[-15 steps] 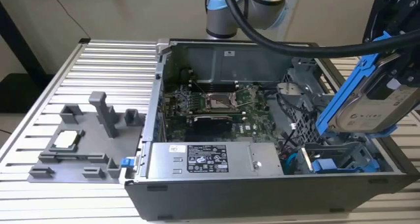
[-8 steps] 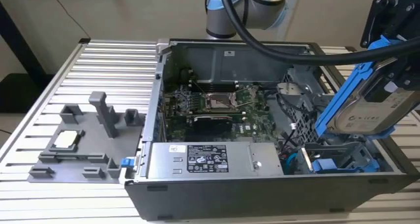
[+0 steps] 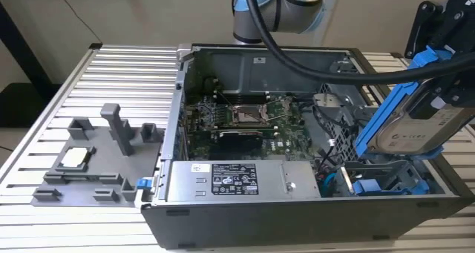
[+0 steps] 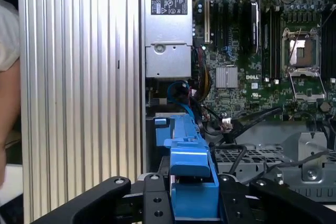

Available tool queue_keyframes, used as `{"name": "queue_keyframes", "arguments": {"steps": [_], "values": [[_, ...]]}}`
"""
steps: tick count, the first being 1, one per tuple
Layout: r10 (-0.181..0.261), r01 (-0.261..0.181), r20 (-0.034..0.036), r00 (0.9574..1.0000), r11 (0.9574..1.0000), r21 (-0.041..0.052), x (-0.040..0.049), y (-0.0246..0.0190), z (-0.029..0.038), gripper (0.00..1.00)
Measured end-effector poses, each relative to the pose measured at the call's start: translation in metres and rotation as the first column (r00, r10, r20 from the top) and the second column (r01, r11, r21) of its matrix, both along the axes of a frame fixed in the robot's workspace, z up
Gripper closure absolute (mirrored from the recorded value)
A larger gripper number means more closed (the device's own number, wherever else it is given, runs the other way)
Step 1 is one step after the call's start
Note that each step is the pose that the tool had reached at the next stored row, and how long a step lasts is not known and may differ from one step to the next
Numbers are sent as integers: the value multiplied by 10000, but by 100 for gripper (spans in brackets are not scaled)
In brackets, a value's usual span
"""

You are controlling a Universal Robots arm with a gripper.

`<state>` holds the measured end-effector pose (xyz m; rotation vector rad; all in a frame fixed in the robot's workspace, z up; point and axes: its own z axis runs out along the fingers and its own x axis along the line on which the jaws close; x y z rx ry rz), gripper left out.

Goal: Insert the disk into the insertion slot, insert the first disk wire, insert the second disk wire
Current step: 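Insert the disk into the insertion slot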

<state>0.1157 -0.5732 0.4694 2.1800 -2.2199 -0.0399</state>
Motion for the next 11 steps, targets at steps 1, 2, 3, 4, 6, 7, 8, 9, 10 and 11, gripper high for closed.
{"name": "queue_keyframes", "arguments": {"steps": [1,2,3,4,6,7,8,9,10,11], "values": [[0,0,0,10000,10000,1,0,0,-9,67],[0,0,0,10000,10000,1,0,0,-18,67],[0,0,0,10000,10000,1,0,0,-27,67],[0,0,0,10000,10000,1,0,0,-36,67],[0,0,0,10000,10000,1,0,0,-54,67],[0,0,0,10000,10000,2,0,0,-64,67],[0,0,0,10000,10000,1,0,0,-73,67],[0,0,0,10000,10000,1,0,0,-82,67],[0,0,0,10000,10000,1,0,0,-92,67],[0,0,0,10000,10000,2,0,0,-104,67]]}}
